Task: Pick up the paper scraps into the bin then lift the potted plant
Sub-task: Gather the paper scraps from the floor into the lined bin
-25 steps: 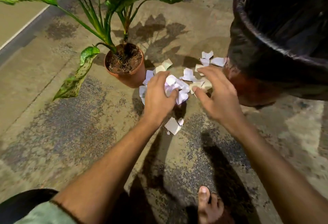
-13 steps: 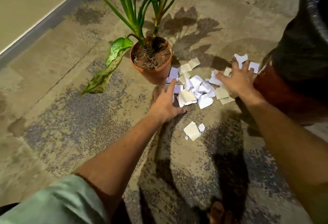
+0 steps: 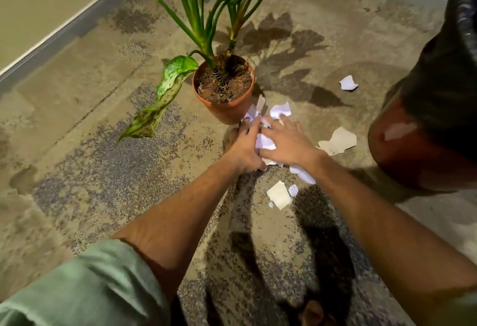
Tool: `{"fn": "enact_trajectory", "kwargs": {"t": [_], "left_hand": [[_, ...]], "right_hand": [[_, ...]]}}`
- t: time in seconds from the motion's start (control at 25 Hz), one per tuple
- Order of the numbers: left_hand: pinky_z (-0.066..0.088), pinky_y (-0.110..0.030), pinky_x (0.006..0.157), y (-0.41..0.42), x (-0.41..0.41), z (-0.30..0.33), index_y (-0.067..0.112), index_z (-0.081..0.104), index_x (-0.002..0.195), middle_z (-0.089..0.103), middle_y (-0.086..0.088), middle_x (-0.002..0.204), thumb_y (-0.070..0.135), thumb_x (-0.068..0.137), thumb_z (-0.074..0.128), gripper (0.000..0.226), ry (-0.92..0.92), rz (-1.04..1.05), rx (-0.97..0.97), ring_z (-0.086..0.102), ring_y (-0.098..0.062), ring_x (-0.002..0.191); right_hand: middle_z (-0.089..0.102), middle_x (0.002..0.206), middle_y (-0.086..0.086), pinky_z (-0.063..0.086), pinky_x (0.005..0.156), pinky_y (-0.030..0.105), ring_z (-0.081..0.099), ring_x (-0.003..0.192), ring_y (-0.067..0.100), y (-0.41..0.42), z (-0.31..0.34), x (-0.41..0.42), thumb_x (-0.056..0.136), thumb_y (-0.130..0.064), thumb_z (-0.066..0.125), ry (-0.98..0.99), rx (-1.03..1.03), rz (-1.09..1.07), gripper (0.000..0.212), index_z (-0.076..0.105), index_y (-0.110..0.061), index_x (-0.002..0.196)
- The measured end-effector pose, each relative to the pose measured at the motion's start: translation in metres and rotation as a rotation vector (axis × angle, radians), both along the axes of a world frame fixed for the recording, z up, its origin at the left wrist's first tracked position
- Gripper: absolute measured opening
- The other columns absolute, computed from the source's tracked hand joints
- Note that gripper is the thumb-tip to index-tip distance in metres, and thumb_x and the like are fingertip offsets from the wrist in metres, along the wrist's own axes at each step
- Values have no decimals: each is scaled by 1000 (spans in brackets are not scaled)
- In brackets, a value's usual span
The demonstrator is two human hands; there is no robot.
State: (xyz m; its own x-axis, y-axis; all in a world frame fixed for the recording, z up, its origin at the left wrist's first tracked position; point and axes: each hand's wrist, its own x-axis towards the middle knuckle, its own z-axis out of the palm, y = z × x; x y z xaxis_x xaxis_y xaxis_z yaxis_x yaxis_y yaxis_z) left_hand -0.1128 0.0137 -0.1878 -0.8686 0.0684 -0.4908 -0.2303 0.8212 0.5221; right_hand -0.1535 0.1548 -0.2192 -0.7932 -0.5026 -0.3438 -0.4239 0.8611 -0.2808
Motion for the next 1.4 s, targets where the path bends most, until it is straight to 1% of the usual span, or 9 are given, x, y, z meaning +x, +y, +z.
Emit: {"fn": "enact_trajectory", "kwargs": {"t": [0.16,0.24,0.32,0.44,0.56,0.64,0.88,1.24,1.4], "left_hand": [[29,-38,114,-7,26,1,20,16,151,21,-5,156,22,63,86,113,64,-248,-19,29,-27,140],[37,-36,108,-14,36,5,22,33,145,36,0,149,36,64,85,97,142,-258,-21,44,-22,128],[38,-36,107,-17,45,10,27,43,139,36,6,146,51,65,80,86,240,-146,17,44,-17,125],[37,-32,104,-18,52,13,33,32,144,45,-1,138,54,69,77,90,201,21,87,46,-18,122],[20,-43,117,-21,50,1,37,13,148,29,0,153,69,64,71,107,69,83,-18,15,-25,145],[5,-55,118,-22,55,-5,33,9,149,3,2,160,77,60,66,115,50,85,-111,-13,-28,146],[6,-57,117,-21,105,-22,25,-3,150,3,-8,160,87,55,56,127,138,-6,-186,-8,-32,146],[-2,-46,120,-20,94,-14,13,-12,149,-5,-6,160,60,61,78,135,132,-106,-102,-9,-29,147],[11,-54,118,-21,101,-18,28,-8,149,-1,0,160,70,52,76,136,84,-212,-115,-1,-30,147]], "right_hand": [[45,147,-2,30,112,48,37,137,23,18,20,31,82,-49,65,-247,-196,72,51,57,-34,130],[71,109,-11,52,91,40,65,102,11,38,40,23,81,-42,68,-419,-487,-138,25,73,-32,104],[74,85,-13,54,74,34,66,77,3,58,47,-3,80,-45,65,-243,-677,-484,20,77,-30,88],[66,120,3,45,98,35,57,115,20,83,29,-52,71,-67,54,201,-532,-758,57,71,-27,107],[10,161,10,16,119,45,7,147,33,96,5,-81,76,-70,58,17,-191,-796,77,44,-31,141],[-3,162,5,8,120,48,-6,148,30,94,-5,-91,83,-69,52,-78,-86,-738,81,31,-26,148],[29,156,7,21,115,52,30,141,30,21,-12,-61,98,-41,43,82,-243,-234,55,29,-23,149],[36,154,1,16,119,41,23,145,23,-8,1,61,102,-38,39,-21,-208,314,43,47,-23,141],[43,148,-11,29,114,41,36,137,7,46,34,80,87,-64,49,-202,-433,73,55,49,-40,136]]}}
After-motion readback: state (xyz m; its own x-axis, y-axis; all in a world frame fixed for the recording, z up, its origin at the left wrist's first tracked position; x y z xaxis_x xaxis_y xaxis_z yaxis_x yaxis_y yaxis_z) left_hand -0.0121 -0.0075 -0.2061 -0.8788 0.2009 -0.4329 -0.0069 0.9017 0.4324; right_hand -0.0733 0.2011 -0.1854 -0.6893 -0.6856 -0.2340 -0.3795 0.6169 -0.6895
